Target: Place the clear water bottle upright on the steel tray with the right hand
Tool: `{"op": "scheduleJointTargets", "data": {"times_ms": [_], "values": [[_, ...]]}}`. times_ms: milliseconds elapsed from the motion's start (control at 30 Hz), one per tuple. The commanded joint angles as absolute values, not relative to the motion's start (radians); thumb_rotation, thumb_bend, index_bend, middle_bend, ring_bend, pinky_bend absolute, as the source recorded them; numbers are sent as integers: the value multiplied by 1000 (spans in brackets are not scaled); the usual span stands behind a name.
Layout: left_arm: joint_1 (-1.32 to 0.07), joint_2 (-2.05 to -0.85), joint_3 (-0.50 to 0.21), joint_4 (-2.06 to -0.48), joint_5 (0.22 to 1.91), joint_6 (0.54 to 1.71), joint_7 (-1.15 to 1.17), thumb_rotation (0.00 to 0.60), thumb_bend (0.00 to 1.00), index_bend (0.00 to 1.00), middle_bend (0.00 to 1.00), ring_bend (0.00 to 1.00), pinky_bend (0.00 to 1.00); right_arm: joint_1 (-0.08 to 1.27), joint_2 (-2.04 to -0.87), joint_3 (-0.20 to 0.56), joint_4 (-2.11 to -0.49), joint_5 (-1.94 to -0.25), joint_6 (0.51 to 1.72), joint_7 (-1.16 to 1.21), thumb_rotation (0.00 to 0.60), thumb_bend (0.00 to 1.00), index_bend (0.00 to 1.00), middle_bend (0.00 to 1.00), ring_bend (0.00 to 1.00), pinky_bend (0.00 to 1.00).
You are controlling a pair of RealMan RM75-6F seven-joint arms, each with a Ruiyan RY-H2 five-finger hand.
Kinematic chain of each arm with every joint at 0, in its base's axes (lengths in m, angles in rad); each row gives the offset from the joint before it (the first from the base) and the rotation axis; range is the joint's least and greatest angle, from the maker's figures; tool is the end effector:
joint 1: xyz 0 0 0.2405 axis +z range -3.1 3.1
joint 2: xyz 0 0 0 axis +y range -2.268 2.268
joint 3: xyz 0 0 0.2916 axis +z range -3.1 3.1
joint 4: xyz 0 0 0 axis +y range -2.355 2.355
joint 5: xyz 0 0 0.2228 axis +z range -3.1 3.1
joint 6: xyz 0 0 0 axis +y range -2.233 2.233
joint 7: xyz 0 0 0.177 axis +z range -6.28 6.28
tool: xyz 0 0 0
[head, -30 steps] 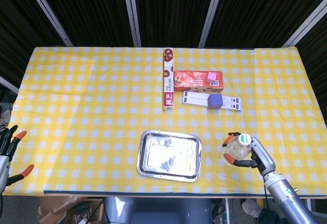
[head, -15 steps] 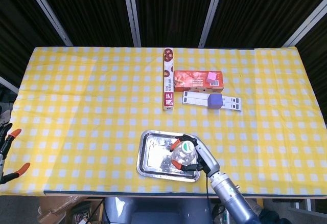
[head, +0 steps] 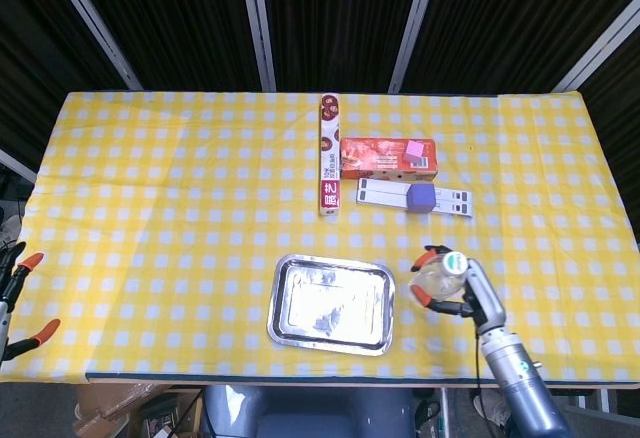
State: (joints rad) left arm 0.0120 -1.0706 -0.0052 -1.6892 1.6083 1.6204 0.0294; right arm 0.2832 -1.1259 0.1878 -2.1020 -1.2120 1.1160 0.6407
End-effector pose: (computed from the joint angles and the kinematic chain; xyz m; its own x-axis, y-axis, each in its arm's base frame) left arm -0.3311 0.1738 0.1801 0.3980 -0.0510 0.9160 0.9163 -0.0255 -0.3996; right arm -0.2118 -0.2699 0.0914 -0.6875 -0.2693 0.6744 -0.7235 0.1742 -0.6680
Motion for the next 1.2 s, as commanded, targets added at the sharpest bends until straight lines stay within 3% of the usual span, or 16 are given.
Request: {"op": "scheduleJointTargets", "data": {"times_ms": [33, 200, 400, 800, 1200], "values": [[13, -1074, -4, -1692, 1613, 1622, 39, 600, 217, 120, 0, 0, 0, 193, -953, 152, -1955, -1359, 1100, 905, 600, 948, 672, 484, 174, 0], [13, -1079, -1, -1696, 1618, 1622, 51, 600, 217, 120, 0, 0, 0, 196, -929, 140, -1923, -1439, 1099, 989, 600, 948, 672, 485, 174, 0], [13, -1075, -2, -1697, 1618, 1624, 43, 600, 217, 120, 0, 0, 0, 247, -993, 130, -1973, -1442, 1046, 910, 600, 948, 672, 485, 175, 0], [8, -1057, 0, -1683, 1623, 1618, -16, 600, 217, 120, 0, 0, 0, 369, -1306, 146, -2063, -1264, 983, 568, 600, 949, 672, 485, 175, 0], [8, -1049, -1, -1677, 1621, 1622, -46, 600, 217, 120, 0, 0, 0, 423, -1594, 166, -2041, -1115, 1081, 304, 600, 949, 672, 485, 174, 0]]}}
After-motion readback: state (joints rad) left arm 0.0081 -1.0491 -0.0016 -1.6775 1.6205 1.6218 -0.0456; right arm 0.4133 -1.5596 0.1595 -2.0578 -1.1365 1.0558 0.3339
